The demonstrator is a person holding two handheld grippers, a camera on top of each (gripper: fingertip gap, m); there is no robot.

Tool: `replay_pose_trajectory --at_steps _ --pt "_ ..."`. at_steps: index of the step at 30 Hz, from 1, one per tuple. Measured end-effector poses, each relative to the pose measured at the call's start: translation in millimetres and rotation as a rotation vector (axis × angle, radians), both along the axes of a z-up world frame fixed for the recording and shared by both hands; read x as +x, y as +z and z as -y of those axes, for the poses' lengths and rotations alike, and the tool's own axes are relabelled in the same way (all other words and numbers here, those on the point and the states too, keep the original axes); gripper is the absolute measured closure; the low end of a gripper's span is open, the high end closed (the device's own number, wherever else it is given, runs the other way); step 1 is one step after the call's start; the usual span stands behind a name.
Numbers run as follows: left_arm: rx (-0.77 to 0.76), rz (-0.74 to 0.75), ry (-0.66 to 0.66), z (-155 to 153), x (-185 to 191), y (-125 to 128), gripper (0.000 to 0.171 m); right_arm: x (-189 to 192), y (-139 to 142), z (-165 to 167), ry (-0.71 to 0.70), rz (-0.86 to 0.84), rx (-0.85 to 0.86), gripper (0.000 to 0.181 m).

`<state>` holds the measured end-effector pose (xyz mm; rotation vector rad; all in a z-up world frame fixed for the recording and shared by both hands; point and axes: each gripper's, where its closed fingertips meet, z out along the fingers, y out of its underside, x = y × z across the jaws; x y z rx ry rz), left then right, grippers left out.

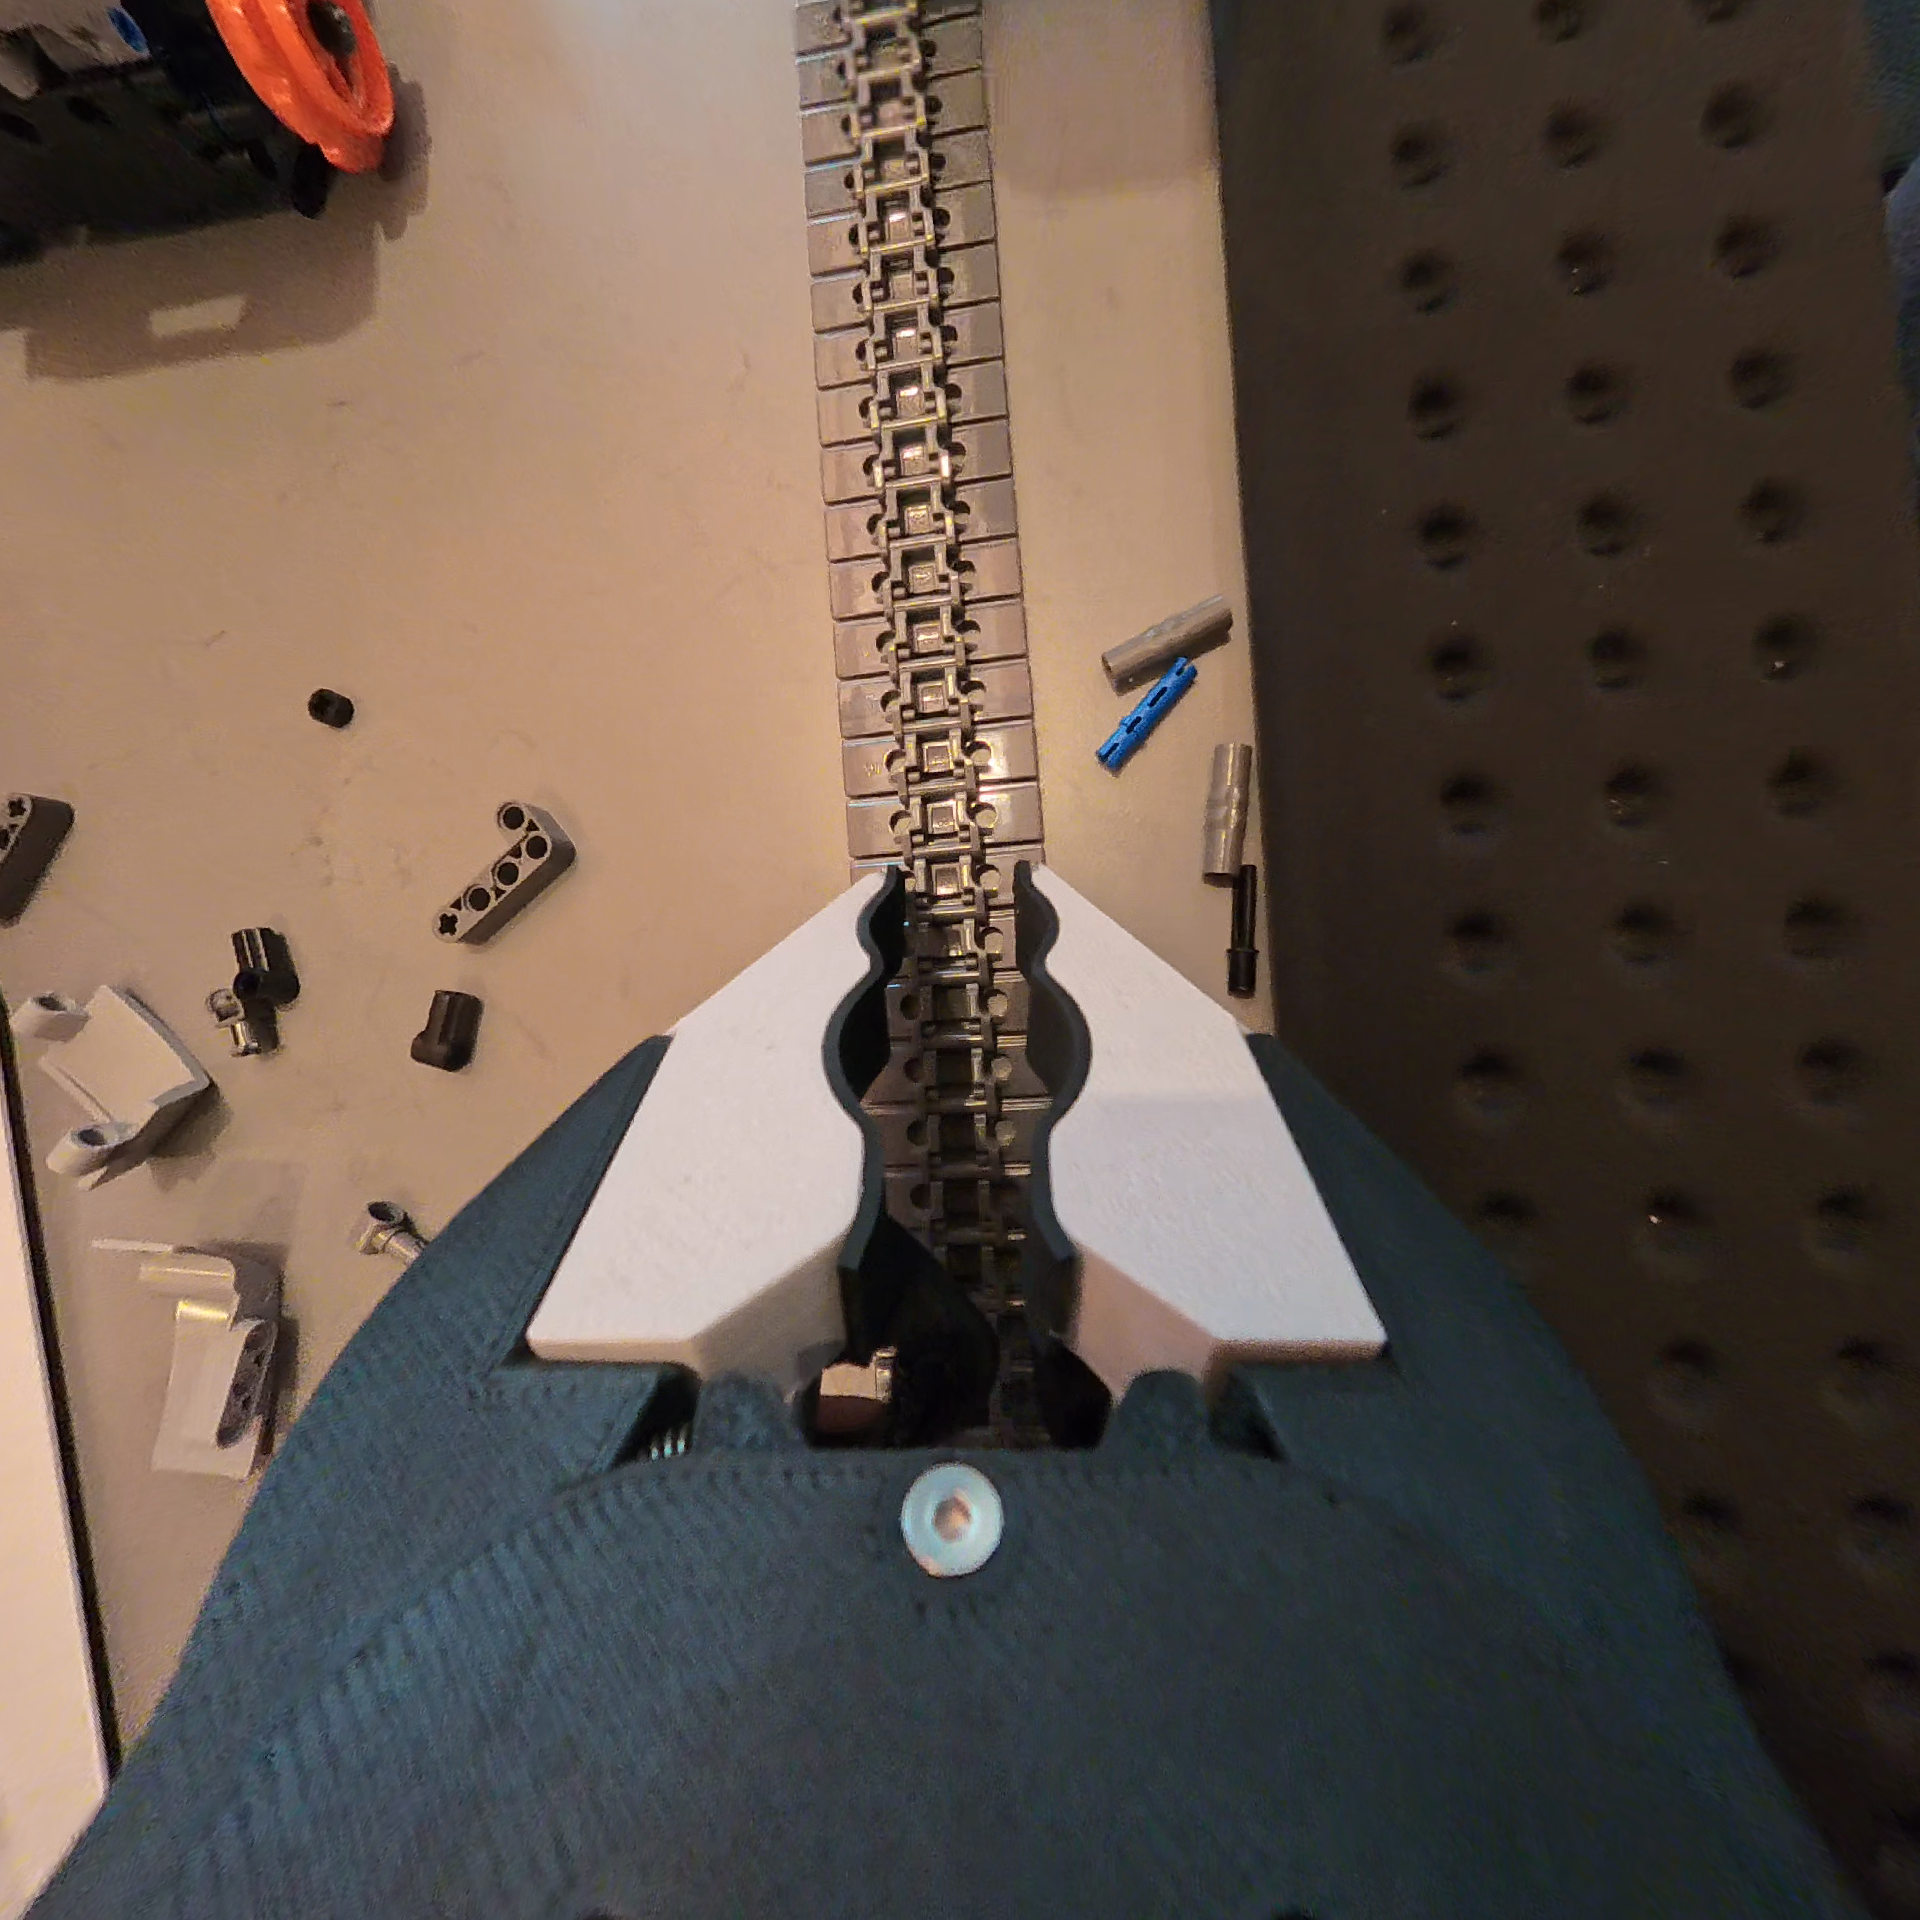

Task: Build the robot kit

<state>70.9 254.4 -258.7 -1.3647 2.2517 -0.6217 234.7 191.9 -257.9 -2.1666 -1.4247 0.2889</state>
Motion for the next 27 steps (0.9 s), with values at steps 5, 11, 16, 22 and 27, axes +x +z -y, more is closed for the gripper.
replay_pose_trajectory --at_steps 5,11,16,22,27 --pt "0.011 0.018 0.011 0 13 0 0.151 11 -1 6 -0.015 0.004 -0.007 0.181" --pt "0.093 0.084 0.055 -11 37 7 0.149 58 -1 17 -0.099 0.107 -0.054 0.181" --pt "0.116 0.159 0.171 -43 22 33 0.148 80 10 18 -0.127 0.181 -0.025 0.173" --pt "0.162 0.189 0.300 -80 -3 46 0.149 35 12 -1 -0.064 0.101 0.059 0.160" --pt "0.169 0.187 0.338 -91 -14 45 0.149 31 -2 0 -0.058 0.077 0.009 0.172"
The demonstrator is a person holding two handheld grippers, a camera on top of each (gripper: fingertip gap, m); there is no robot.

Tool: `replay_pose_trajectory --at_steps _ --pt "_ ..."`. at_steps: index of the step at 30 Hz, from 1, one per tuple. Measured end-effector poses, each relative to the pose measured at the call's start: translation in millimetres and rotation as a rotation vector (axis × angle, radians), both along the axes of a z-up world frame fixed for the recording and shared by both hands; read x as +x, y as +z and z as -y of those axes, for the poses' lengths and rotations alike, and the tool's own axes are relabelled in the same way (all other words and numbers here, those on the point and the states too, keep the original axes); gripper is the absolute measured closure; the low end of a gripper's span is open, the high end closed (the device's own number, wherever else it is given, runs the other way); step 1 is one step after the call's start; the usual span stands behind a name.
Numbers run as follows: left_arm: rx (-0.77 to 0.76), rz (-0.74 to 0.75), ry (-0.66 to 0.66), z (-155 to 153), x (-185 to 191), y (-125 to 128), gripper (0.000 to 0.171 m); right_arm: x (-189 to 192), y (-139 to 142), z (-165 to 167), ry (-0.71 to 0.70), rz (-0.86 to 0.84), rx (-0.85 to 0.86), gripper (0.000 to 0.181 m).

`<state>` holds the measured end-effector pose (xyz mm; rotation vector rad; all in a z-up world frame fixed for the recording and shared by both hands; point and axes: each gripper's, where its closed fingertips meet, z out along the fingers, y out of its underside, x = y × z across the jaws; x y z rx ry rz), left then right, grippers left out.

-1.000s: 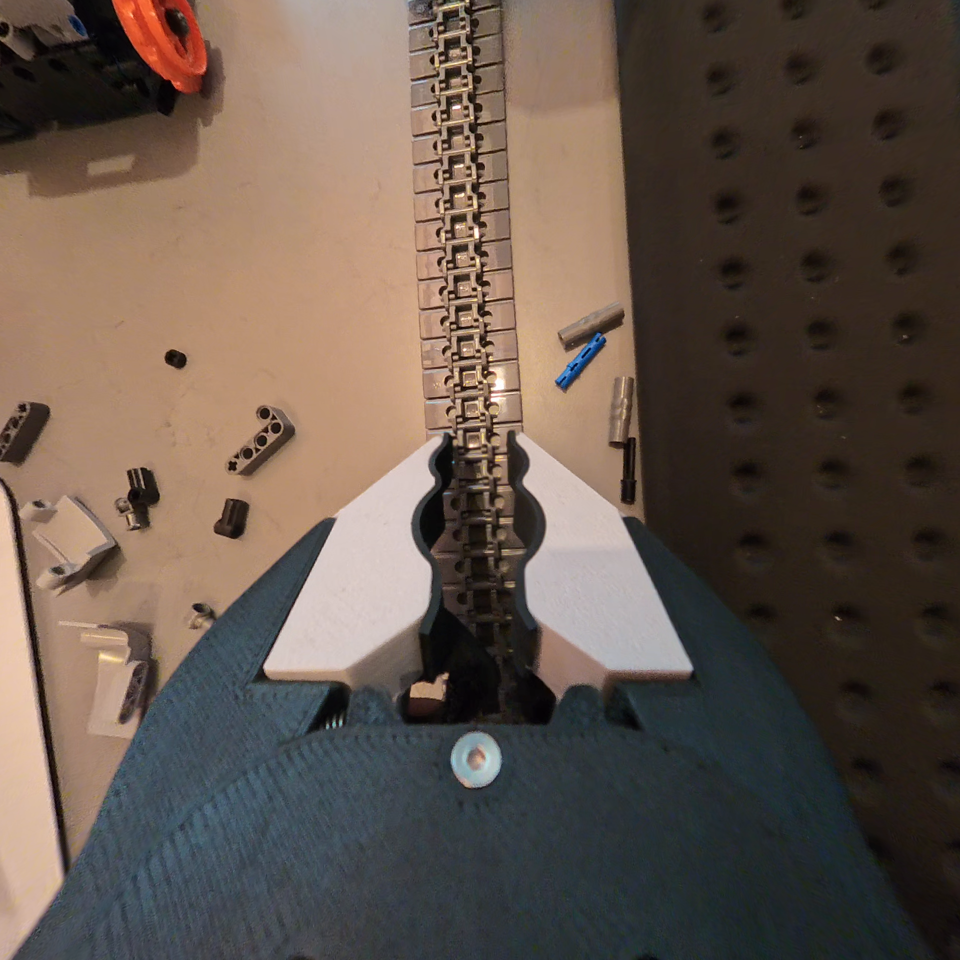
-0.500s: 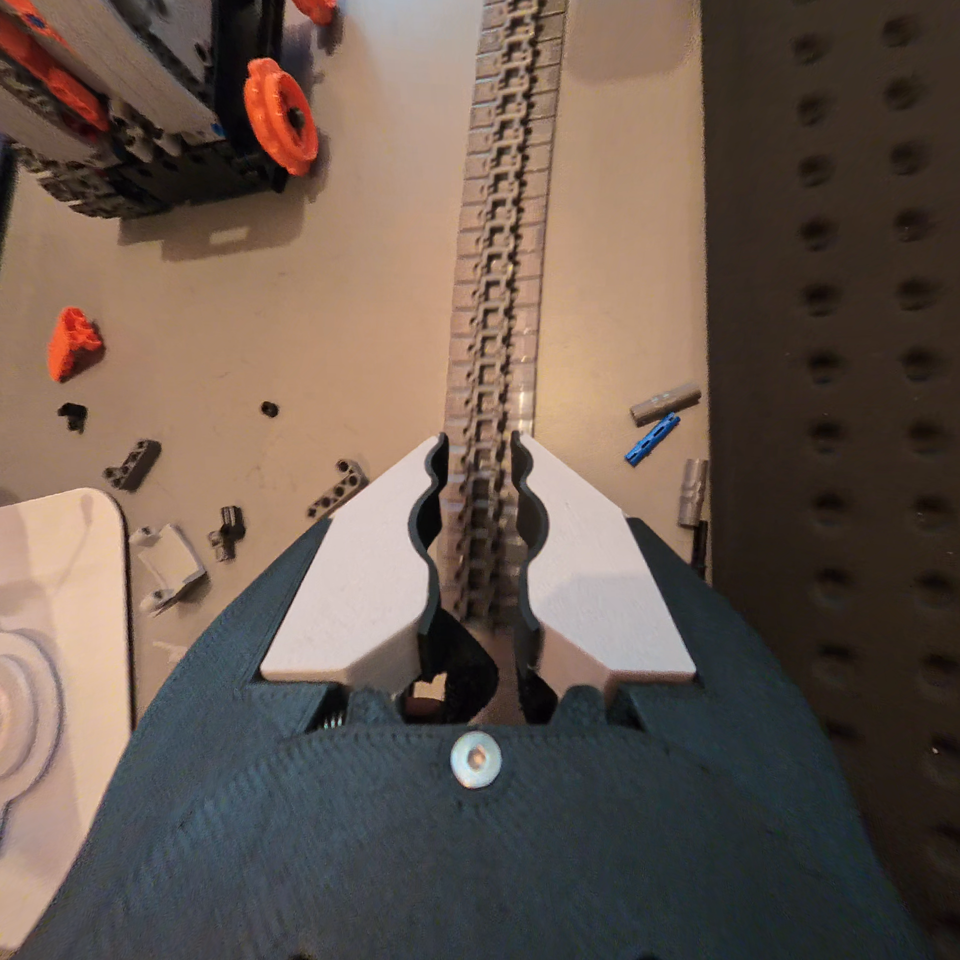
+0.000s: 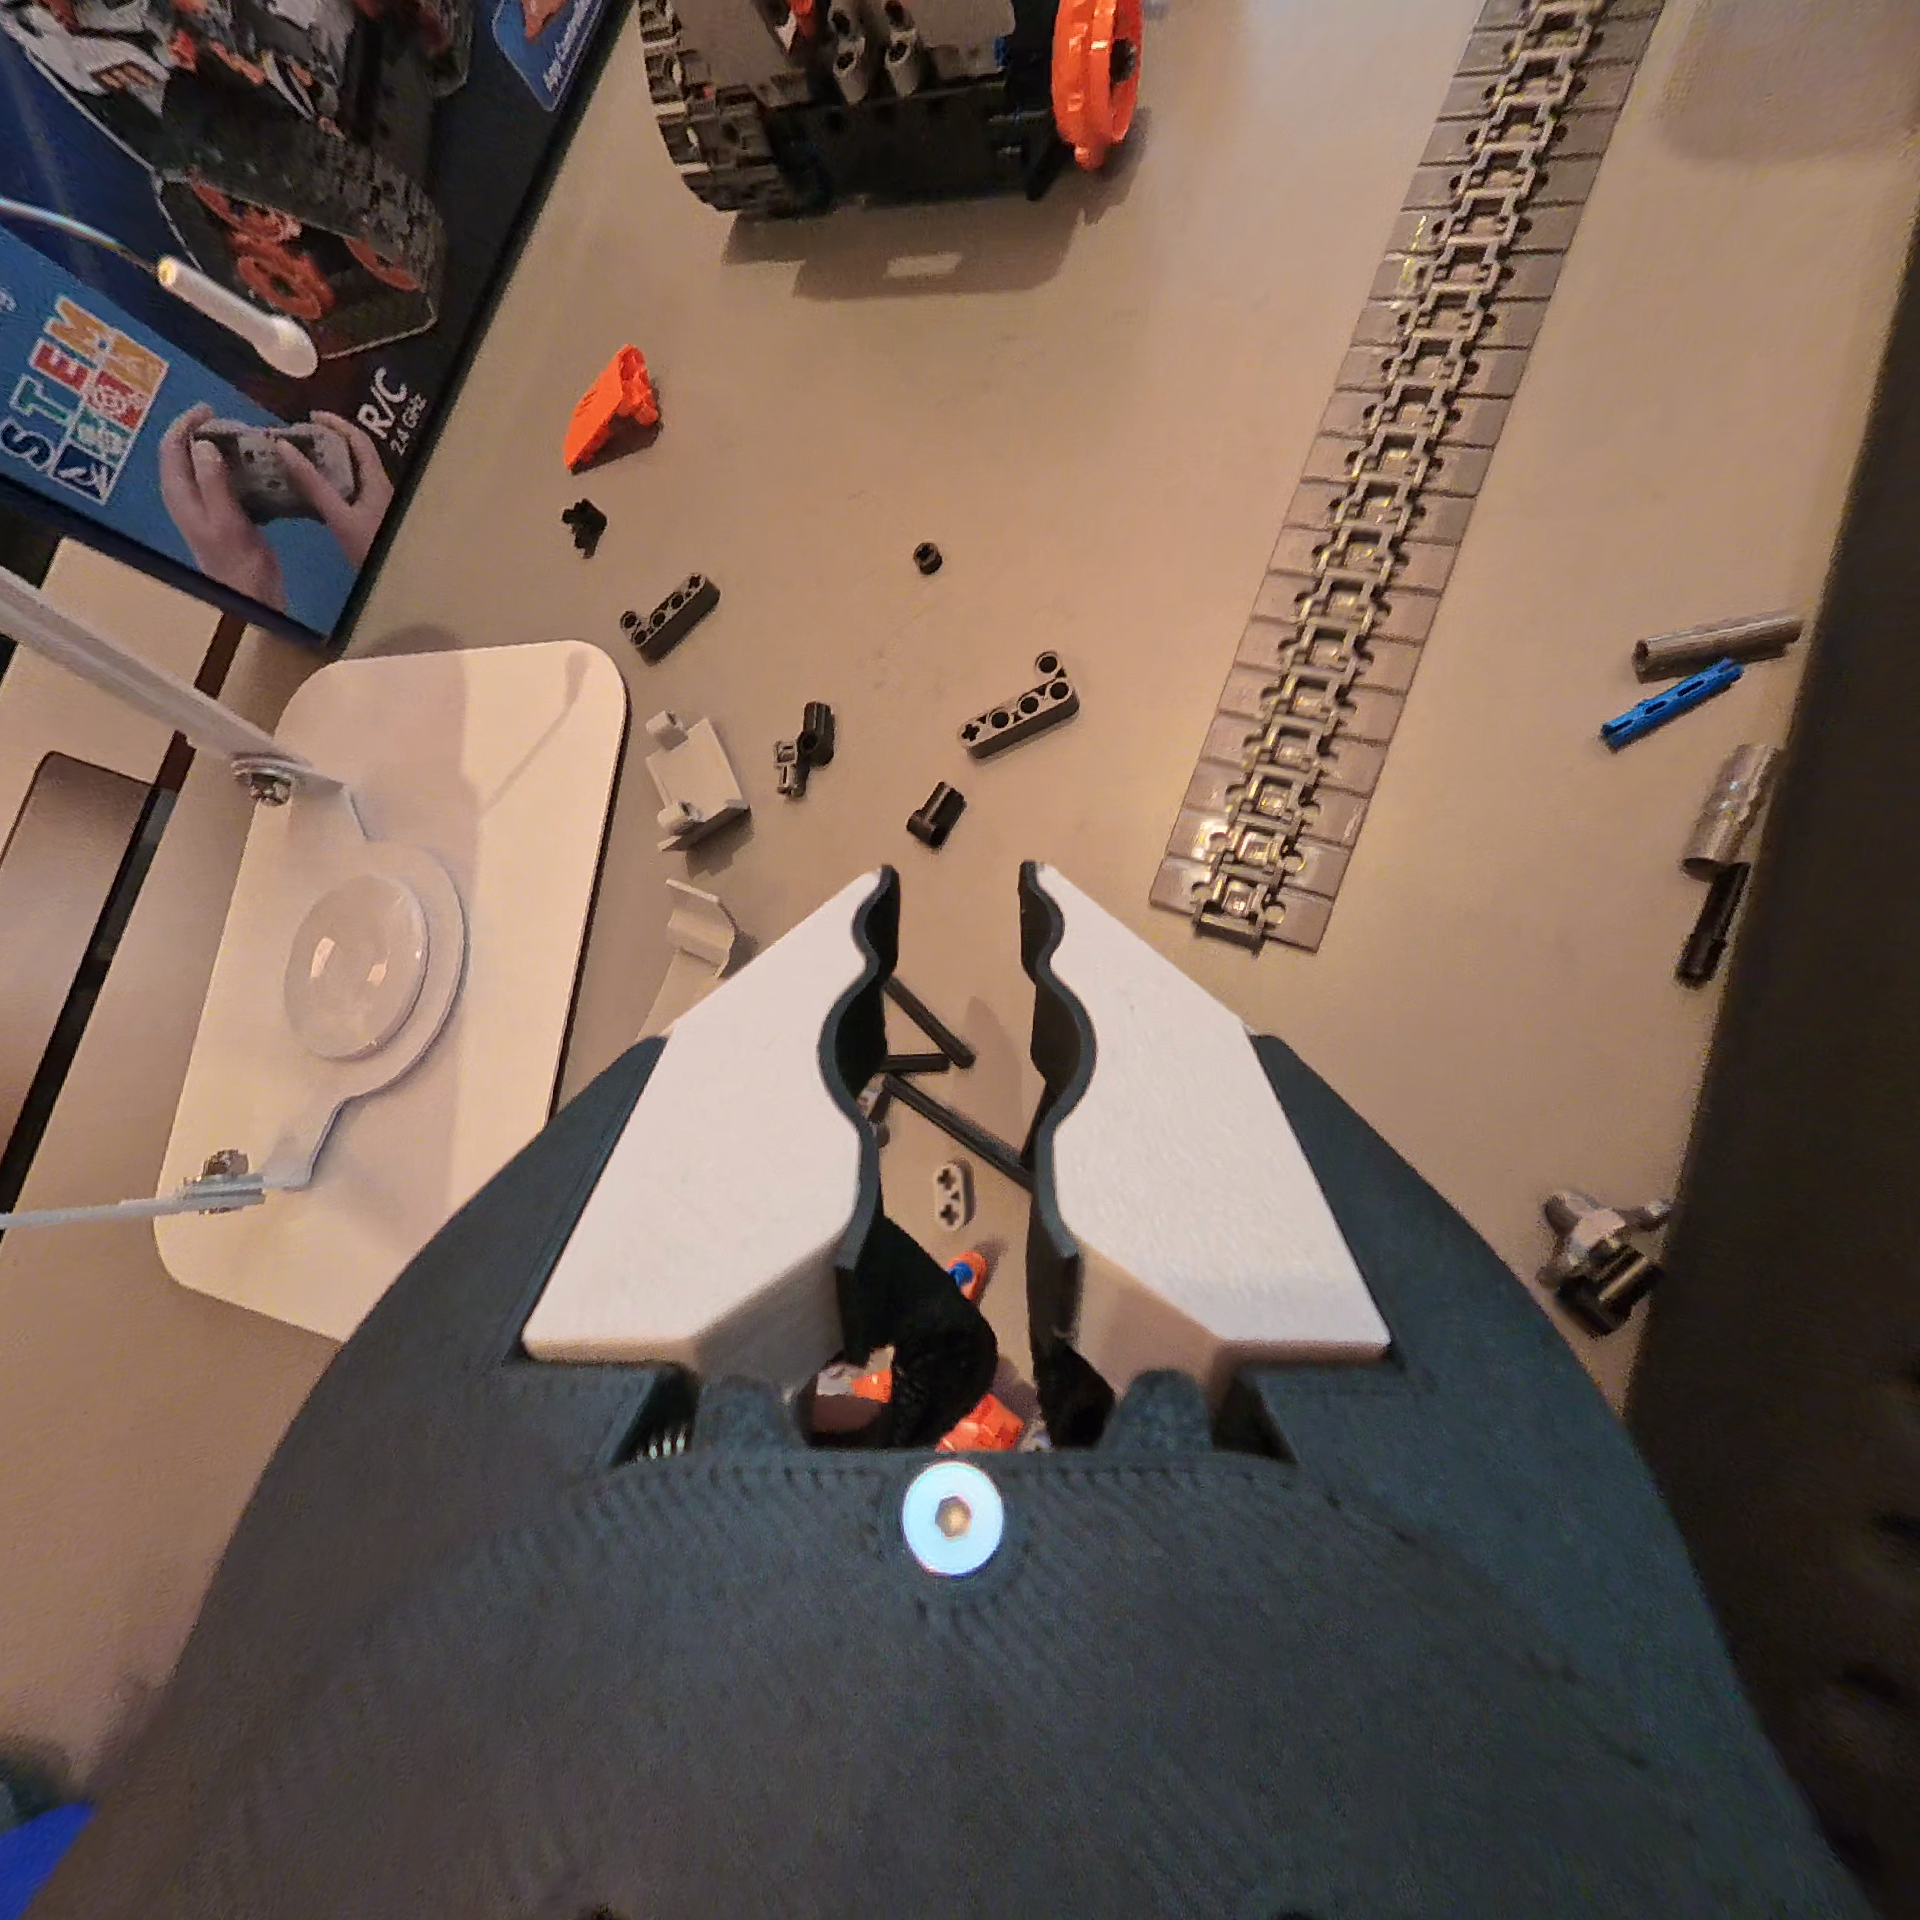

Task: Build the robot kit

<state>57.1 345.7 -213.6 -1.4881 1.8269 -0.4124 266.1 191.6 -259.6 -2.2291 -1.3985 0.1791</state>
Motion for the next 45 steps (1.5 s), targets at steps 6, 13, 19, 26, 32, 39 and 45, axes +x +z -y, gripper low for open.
replay_pose_trajectory --at_steps 6,13,19,26,32,39,45 --pt "0.029 0.003 0.074 -17 -19 7 0.150 36 0 -2 -0.047 0.097 -0.009 0.172" --pt "0.127 -0.010 0.257 -52 -69 28 0.151 22 22 -17 -0.029 0.103 0.093 0.161" --pt "0.164 -0.077 0.350 -63 -115 35 0.152 -25 34 -37 0.040 0.121 0.190 0.157" --pt "0.099 -0.151 0.355 -41 -158 22 0.151 -113 38 -40 0.179 -0.071 0.152 0.152" --pt "-0.052 -0.170 0.220 12 -164 -4 0.146 -152 26 -24 0.261 -0.161 0.021 0.149" --pt "-0.125 -0.186 0.190 35 -173 -26 0.138 -157 13 -25 0.239 -0.165 -0.013 0.140" --pt "-0.151 -0.152 0.269 35 -182 -41 0.133 -166 11 -19 0.208 -0.243 0.041 0.141"
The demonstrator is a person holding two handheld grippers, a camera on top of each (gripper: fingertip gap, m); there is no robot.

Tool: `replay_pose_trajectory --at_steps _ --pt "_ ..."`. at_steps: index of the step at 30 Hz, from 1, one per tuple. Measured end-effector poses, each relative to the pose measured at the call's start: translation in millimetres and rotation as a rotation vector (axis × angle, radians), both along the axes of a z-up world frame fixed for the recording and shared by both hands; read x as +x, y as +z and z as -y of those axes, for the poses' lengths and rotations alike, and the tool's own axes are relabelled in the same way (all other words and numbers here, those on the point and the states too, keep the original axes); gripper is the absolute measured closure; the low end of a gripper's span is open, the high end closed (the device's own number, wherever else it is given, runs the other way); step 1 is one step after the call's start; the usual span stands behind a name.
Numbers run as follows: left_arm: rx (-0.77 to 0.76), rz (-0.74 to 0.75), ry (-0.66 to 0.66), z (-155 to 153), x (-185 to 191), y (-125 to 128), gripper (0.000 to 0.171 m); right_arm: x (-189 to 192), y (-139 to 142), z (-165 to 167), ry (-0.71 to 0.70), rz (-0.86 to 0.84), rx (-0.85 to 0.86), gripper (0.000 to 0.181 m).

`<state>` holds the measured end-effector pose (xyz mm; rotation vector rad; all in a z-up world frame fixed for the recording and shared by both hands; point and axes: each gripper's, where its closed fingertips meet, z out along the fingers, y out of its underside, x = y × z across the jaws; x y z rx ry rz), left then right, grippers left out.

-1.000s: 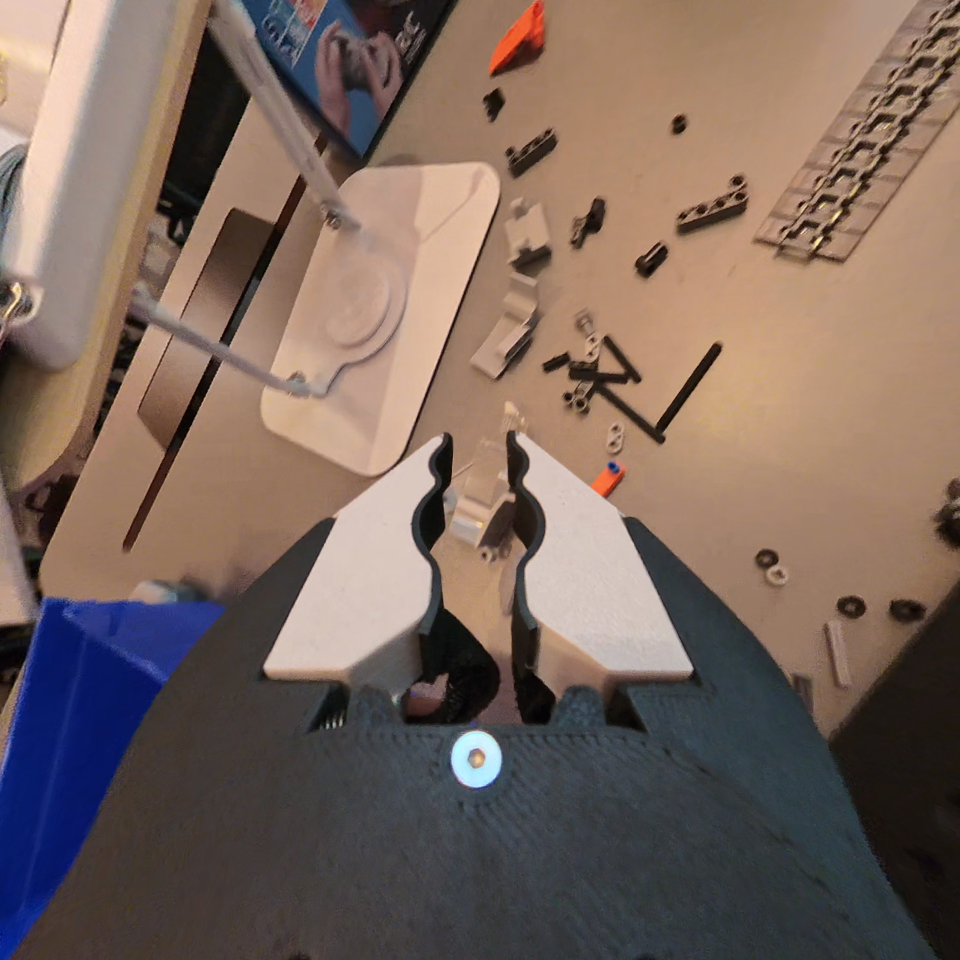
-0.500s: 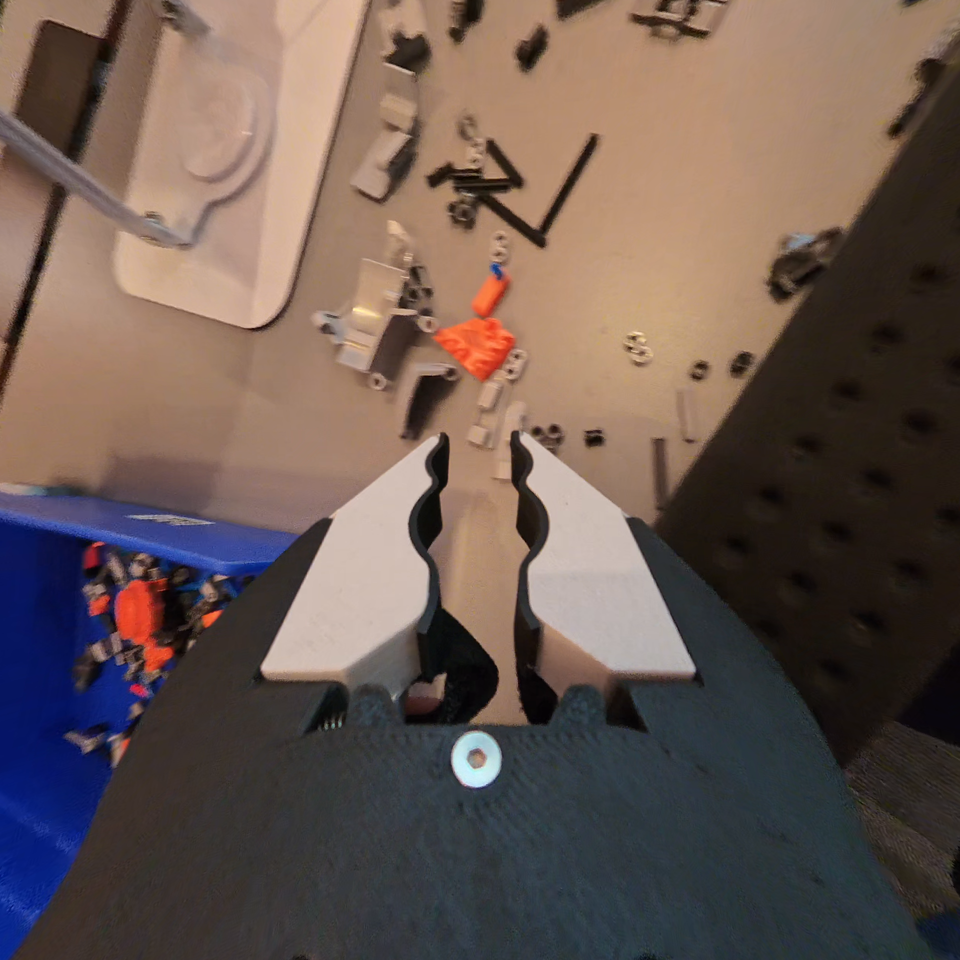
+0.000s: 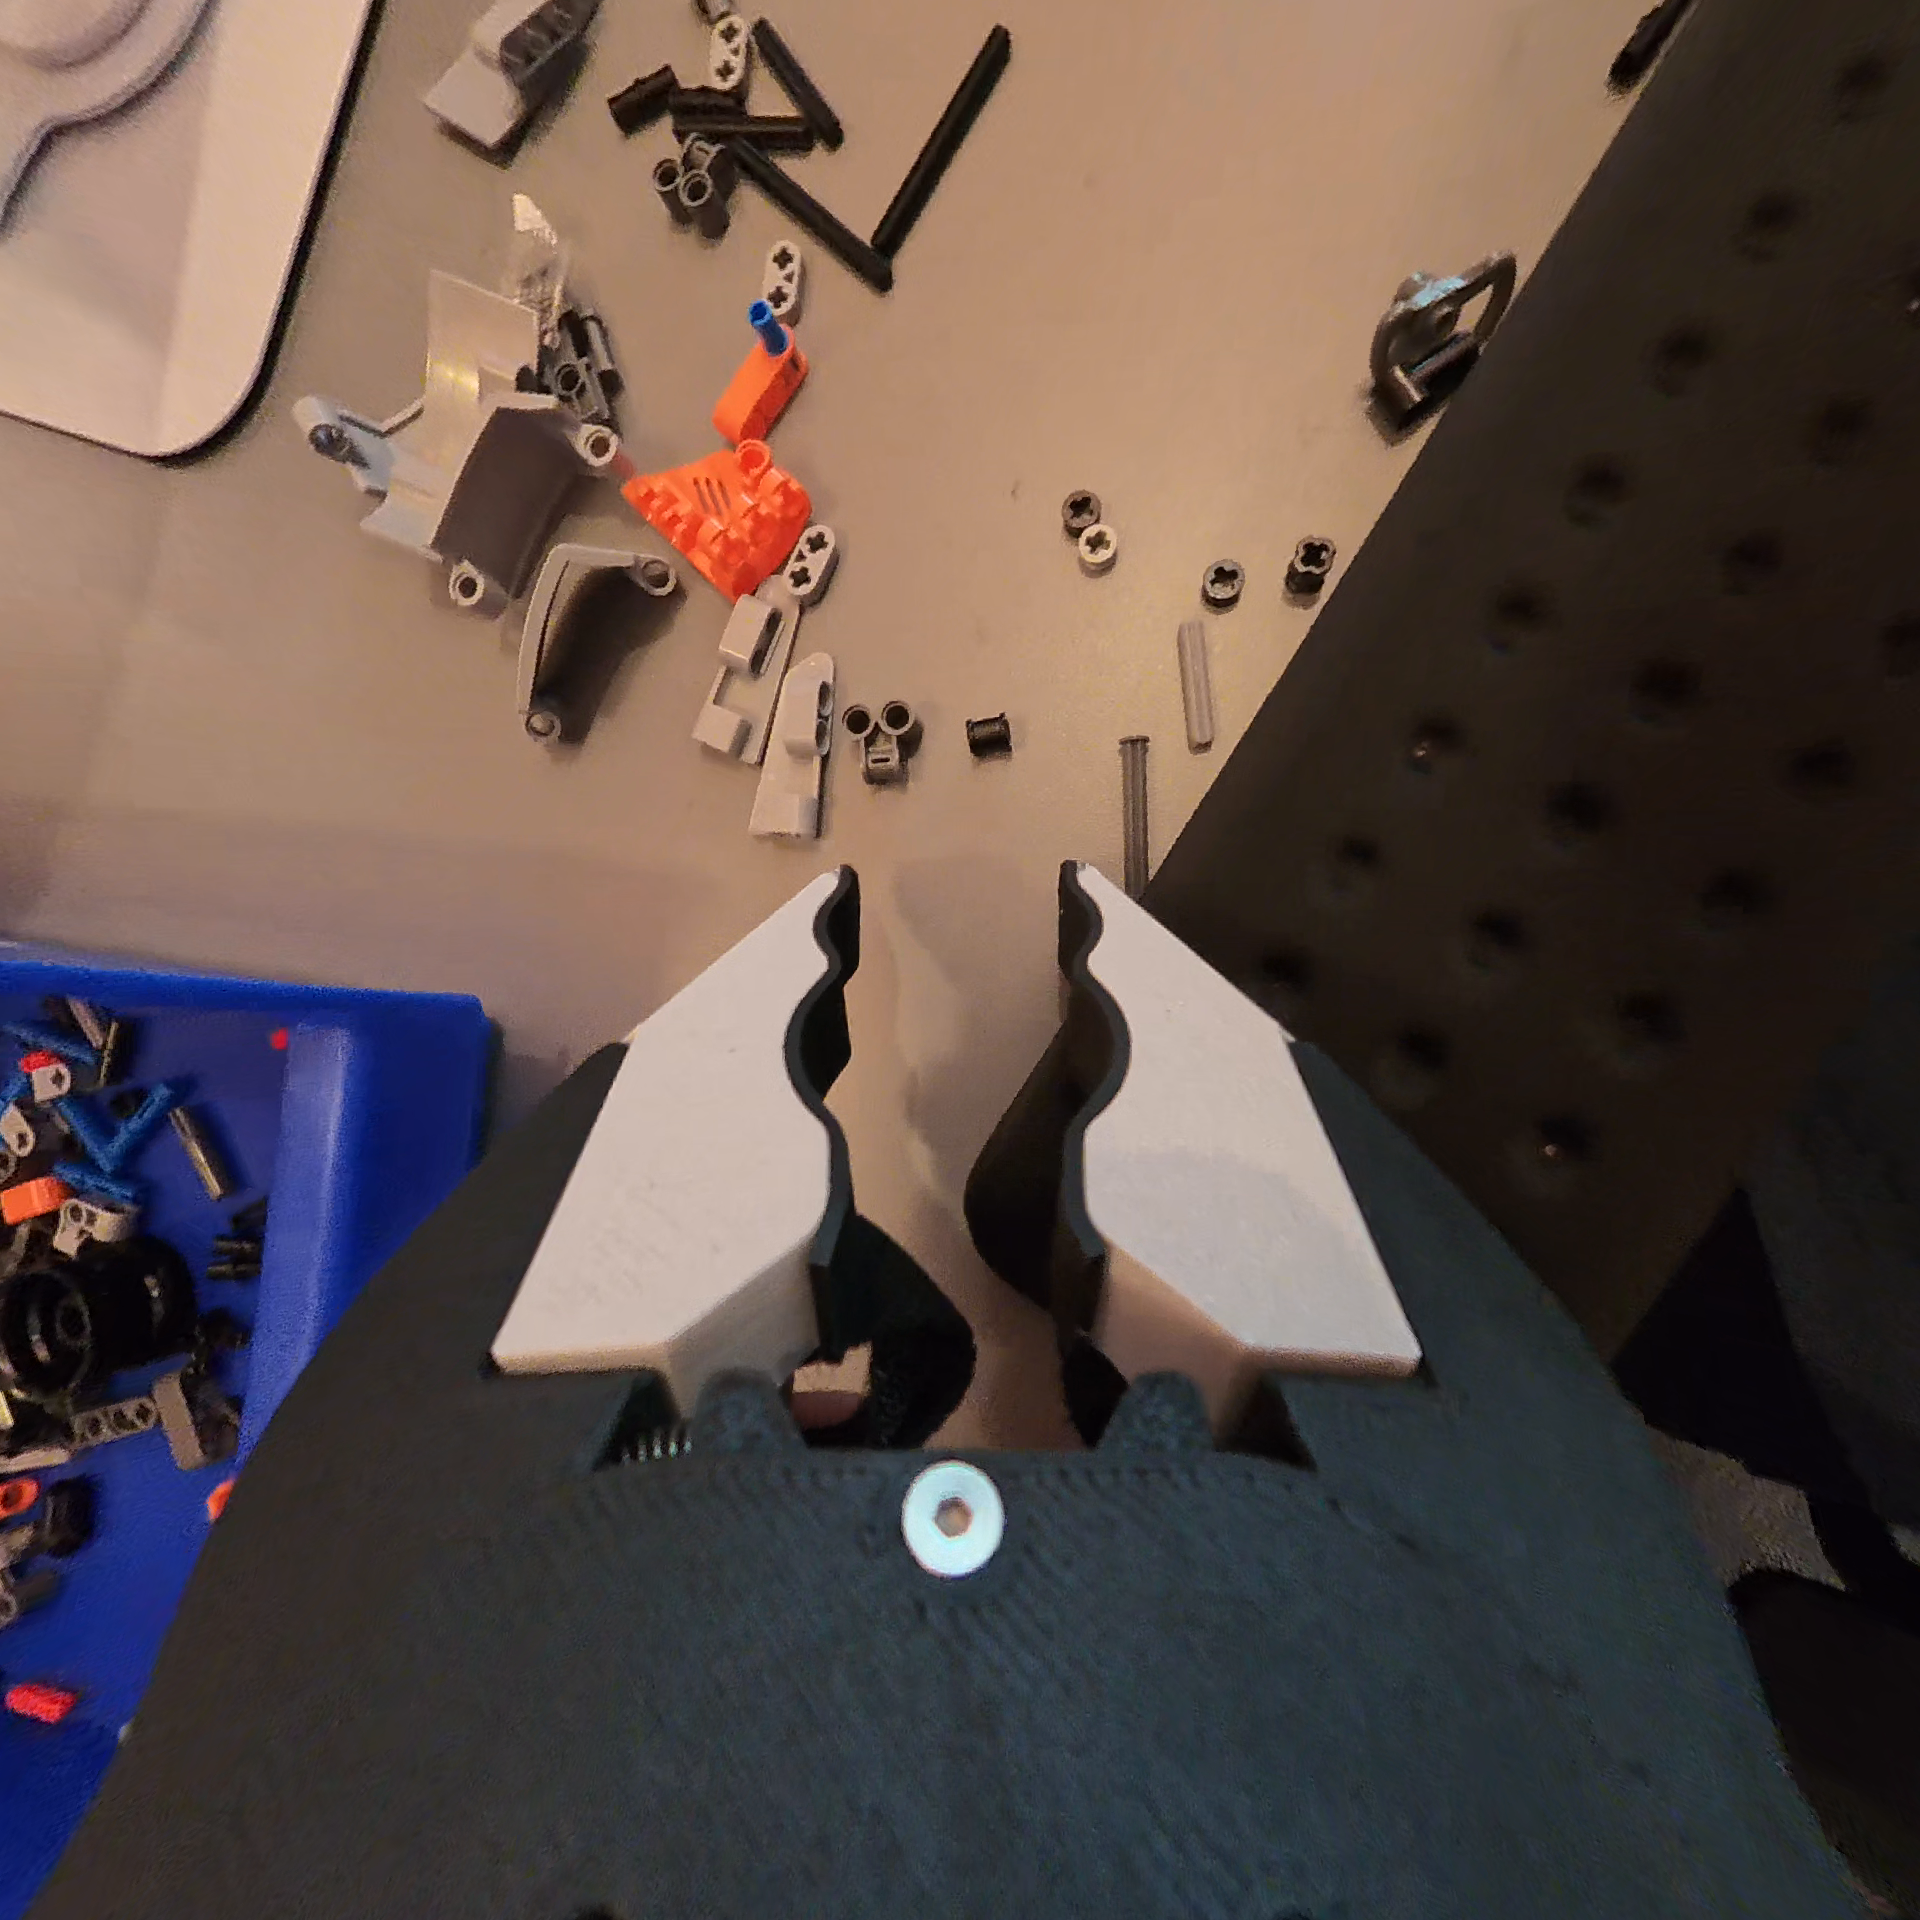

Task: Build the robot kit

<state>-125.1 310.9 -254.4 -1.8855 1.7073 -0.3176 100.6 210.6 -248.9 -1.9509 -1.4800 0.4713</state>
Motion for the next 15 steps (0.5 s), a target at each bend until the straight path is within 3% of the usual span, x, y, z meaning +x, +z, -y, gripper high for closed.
replay_pose_trajectory --at_steps 6,15 --pt "-0.031 0.069 0.022 6 1 1 0.138 -2 8 4 -0.027 -0.117 0.066 0.141" --pt "-0.053 0.140 0.046 12 4 2 0.143 2 8 2 -0.051 -0.137 0.117 0.141"
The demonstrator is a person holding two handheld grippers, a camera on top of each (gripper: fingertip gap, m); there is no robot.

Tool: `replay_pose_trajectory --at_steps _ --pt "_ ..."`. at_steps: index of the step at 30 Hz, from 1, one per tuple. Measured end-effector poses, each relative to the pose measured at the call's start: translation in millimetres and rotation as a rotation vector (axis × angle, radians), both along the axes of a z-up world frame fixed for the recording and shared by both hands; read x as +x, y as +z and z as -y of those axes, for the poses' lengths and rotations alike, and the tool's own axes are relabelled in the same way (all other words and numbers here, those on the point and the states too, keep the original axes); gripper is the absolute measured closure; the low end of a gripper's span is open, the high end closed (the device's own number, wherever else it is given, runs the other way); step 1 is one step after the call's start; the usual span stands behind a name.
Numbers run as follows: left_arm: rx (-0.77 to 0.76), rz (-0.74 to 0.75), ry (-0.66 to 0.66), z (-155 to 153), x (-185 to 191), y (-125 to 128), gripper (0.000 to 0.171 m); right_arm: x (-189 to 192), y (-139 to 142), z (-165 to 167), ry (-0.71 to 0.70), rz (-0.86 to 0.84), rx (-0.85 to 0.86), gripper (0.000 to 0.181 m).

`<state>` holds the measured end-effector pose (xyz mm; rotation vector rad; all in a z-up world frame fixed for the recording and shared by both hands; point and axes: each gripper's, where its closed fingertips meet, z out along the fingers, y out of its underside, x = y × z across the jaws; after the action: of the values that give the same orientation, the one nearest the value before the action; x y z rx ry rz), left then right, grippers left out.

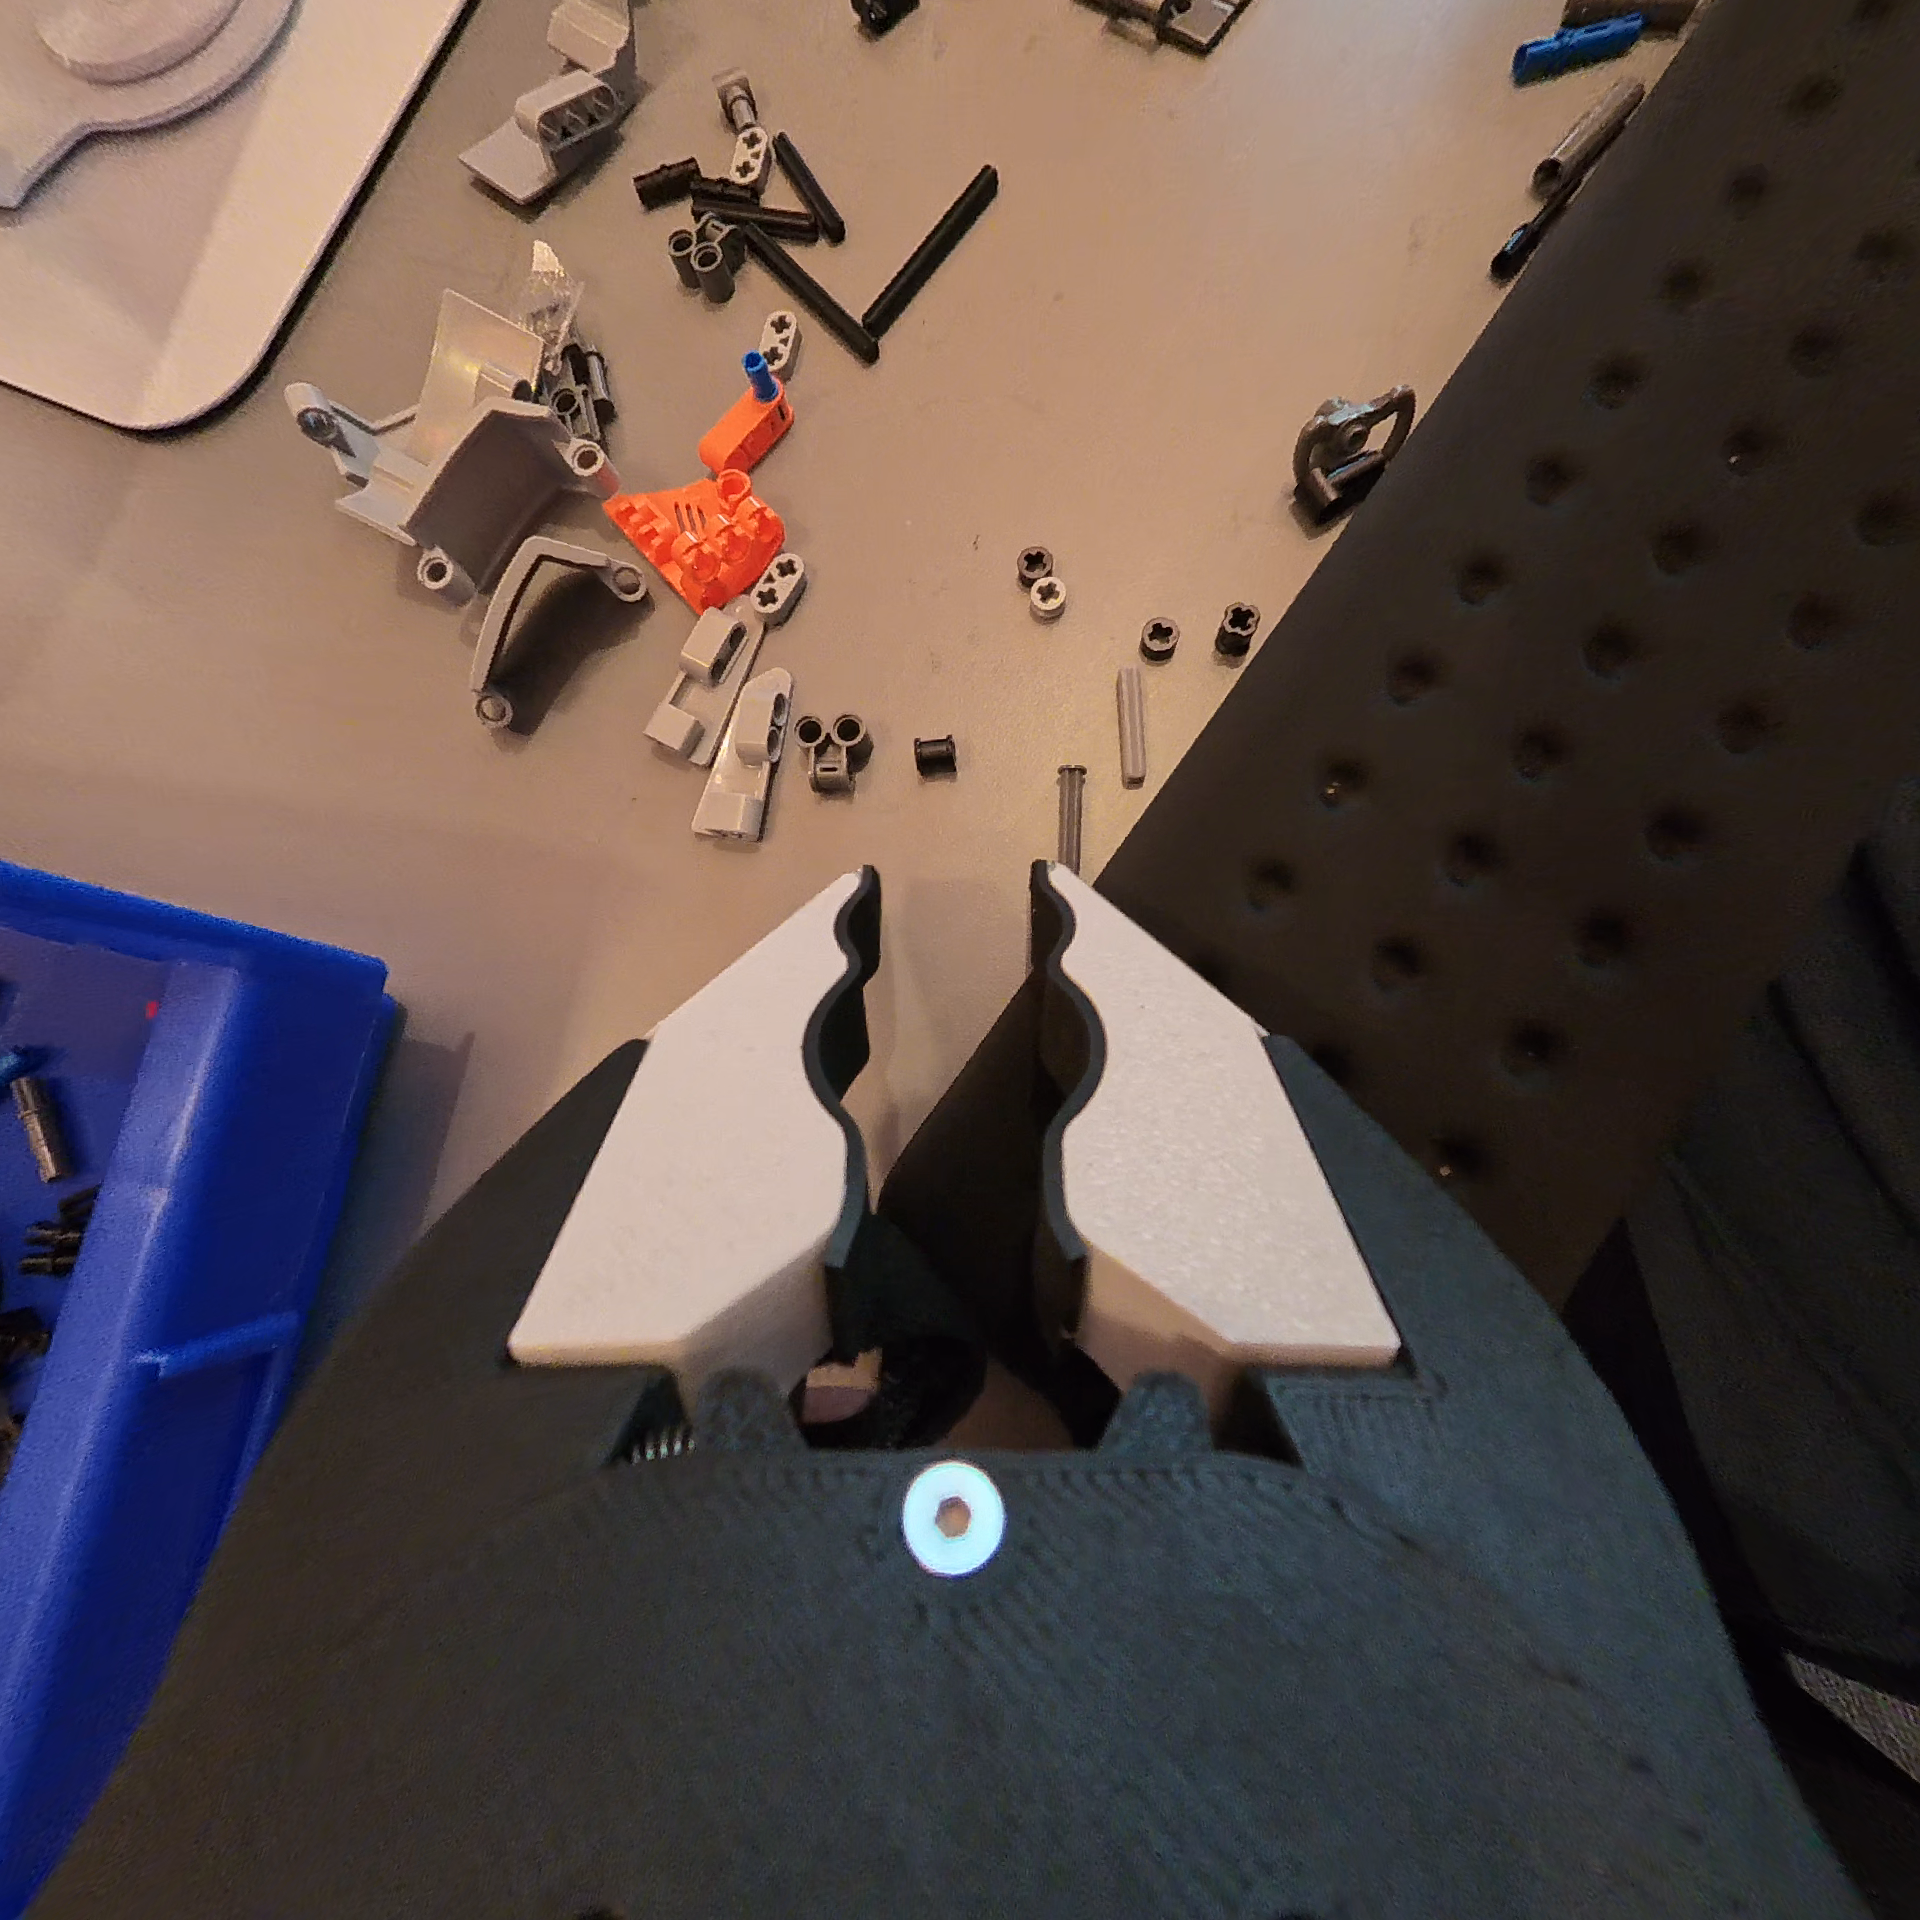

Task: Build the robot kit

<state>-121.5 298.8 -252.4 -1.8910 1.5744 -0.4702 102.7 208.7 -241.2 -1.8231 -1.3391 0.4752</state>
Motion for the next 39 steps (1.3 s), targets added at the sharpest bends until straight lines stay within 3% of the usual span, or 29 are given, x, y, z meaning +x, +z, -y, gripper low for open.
replay_pose_trajectory --at_steps 7,12,16,26,39 --pt "0.010 0.042 0.008 -5 -4 7 0.128 8 -2 -5 -0.016 0.001 -0.004 0.139" --pt "-0.045 0.089 -0.010 5 -7 9 0.136 8 3 2 -0.012 -0.040 -0.049 0.141" --pt "-0.100 0.172 -0.031 13 -6 19 0.115 4 9 7 -0.021 -0.079 -0.070 0.143" --pt "-0.163 0.194 -0.096 37 3 11 0.120 1 8 9 -0.028 -0.080 -0.041 0.146" --pt "-0.238 0.189 -0.100 44 5 8 0.125 2 5 10 -0.023 -0.088 -0.053 0.148"
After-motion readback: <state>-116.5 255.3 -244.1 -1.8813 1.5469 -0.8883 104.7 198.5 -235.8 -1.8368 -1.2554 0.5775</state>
